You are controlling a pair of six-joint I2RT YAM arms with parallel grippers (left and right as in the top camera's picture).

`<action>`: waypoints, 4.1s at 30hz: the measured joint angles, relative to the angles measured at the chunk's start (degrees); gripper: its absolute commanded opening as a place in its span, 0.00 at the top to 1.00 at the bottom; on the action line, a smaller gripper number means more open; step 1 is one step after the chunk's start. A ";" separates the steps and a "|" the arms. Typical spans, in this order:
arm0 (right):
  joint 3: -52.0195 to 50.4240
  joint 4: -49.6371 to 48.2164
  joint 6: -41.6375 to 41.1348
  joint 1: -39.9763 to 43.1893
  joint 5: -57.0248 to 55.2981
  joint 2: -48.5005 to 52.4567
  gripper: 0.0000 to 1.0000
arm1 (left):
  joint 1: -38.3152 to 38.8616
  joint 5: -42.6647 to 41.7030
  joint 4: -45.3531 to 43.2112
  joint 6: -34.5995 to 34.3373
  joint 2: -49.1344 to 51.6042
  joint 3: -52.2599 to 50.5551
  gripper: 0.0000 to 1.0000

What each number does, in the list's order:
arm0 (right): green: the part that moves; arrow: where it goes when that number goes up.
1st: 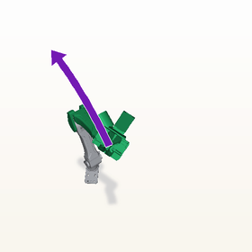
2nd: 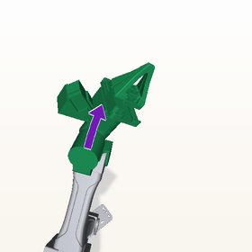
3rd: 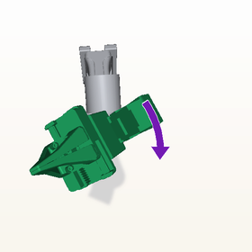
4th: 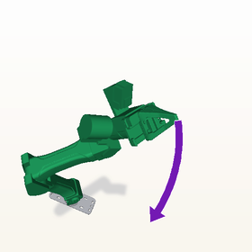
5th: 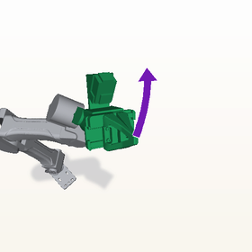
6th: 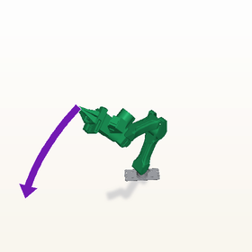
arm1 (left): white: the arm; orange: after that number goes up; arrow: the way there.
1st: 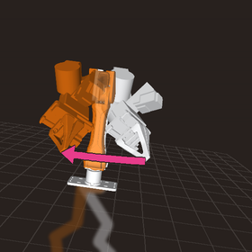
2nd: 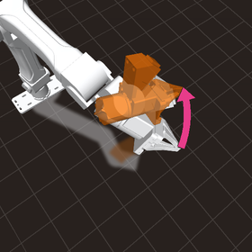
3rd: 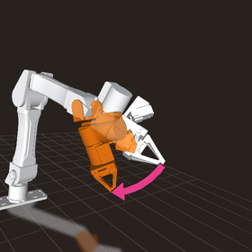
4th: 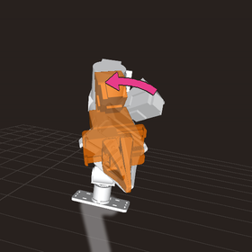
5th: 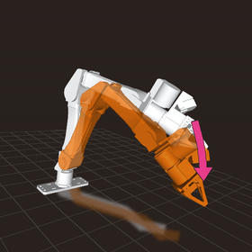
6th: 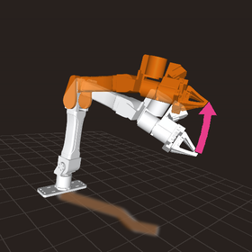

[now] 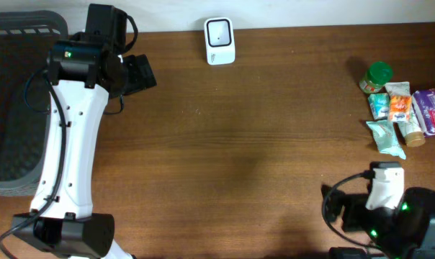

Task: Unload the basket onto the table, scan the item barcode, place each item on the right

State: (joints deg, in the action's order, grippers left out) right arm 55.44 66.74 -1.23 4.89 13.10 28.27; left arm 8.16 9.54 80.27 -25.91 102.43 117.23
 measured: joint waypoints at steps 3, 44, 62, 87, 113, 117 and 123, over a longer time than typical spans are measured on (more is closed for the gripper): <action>-14.73 -17.73 2.69 -0.07 2.16 -7.80 0.02 | 0.00 -0.07 0.11 0.00 0.00 0.00 0.01; -54.49 -62.51 0.15 -2.84 -8.15 -27.39 0.01 | 0.00 -0.04 0.09 0.00 0.00 0.00 0.01; -54.51 -62.51 0.17 -2.84 -8.15 -27.43 0.01 | 0.15 3.91 9.53 5.03 -0.39 -0.31 0.01; -54.60 -62.64 0.13 -2.86 -8.15 -27.69 0.01 | 4.11 -13.68 -64.24 23.58 -78.51 -100.21 0.01; -54.60 -62.64 0.13 -2.86 -8.15 -27.69 0.01 | -11.52 -12.17 -75.71 24.76 -101.63 -116.28 0.01; -54.60 -62.64 0.11 -2.86 -8.15 -27.69 0.01 | -11.52 -11.26 -75.60 24.55 -101.63 -116.28 0.01; -54.60 -62.64 0.09 -2.86 -8.15 -27.69 0.01 | -11.52 -11.04 -75.58 24.39 -101.63 -116.28 0.01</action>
State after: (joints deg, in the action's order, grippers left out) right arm 0.84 4.10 -1.15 2.02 4.95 0.58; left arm -3.36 -1.50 4.69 -1.52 0.80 0.95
